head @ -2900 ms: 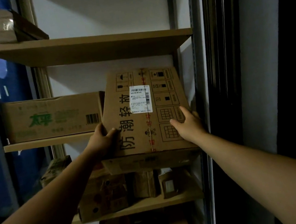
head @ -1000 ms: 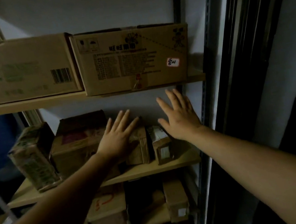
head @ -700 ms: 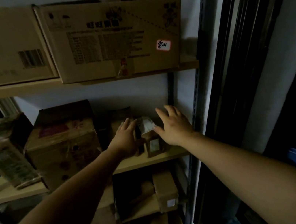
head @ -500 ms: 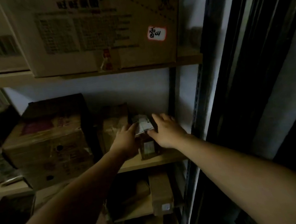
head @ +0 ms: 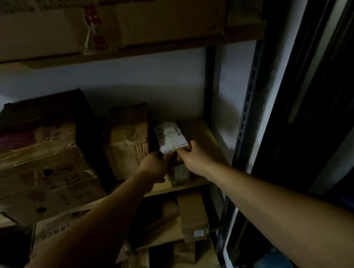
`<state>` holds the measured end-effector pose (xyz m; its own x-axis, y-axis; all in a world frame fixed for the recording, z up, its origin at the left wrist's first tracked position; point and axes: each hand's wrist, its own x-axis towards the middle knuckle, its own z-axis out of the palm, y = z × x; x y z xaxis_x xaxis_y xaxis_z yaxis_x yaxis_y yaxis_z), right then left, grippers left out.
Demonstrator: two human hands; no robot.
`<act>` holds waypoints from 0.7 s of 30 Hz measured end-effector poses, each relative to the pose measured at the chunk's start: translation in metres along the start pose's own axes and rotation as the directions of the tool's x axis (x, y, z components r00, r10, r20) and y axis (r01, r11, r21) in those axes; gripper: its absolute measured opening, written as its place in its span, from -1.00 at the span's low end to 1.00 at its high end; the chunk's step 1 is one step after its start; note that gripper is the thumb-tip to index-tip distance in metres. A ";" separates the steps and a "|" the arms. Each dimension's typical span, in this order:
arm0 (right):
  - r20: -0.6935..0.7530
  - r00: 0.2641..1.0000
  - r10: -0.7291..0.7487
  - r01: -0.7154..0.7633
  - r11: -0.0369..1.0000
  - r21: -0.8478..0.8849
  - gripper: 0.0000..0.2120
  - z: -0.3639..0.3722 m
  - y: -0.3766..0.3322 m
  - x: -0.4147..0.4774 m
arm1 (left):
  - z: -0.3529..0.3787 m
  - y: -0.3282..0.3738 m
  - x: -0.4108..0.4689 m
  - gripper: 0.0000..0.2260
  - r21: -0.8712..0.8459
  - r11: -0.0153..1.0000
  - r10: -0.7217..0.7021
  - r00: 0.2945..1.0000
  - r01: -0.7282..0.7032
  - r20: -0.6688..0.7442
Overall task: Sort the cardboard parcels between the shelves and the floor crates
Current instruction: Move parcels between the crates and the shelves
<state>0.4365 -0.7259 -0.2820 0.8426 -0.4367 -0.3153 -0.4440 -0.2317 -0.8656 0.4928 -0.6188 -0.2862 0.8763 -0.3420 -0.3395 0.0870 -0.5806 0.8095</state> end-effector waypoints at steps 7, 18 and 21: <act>-0.025 0.999 -0.031 0.032 0.999 0.043 -0.66 -0.004 0.005 -0.027 | 0.002 -0.011 -0.011 -0.65 -0.275 0.961 0.041 0.993 -0.010 0.109; -0.180 0.971 -0.154 0.157 0.988 0.001 -0.57 -0.002 0.022 -0.077 | 0.011 -0.034 -0.057 -0.45 -0.390 0.865 0.339 0.941 -0.316 -0.010; -0.215 0.965 -0.153 0.160 0.987 0.013 -0.56 0.002 0.027 -0.082 | 0.013 -0.034 -0.065 -0.42 -0.357 0.865 0.363 0.931 -0.352 -0.038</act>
<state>0.3560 -0.6948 -0.2799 0.8152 -0.5725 -0.0878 -0.2995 -0.2870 -0.9099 0.4267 -0.5860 -0.2981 0.8654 -0.5011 -0.0042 -0.0636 -0.1181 0.9910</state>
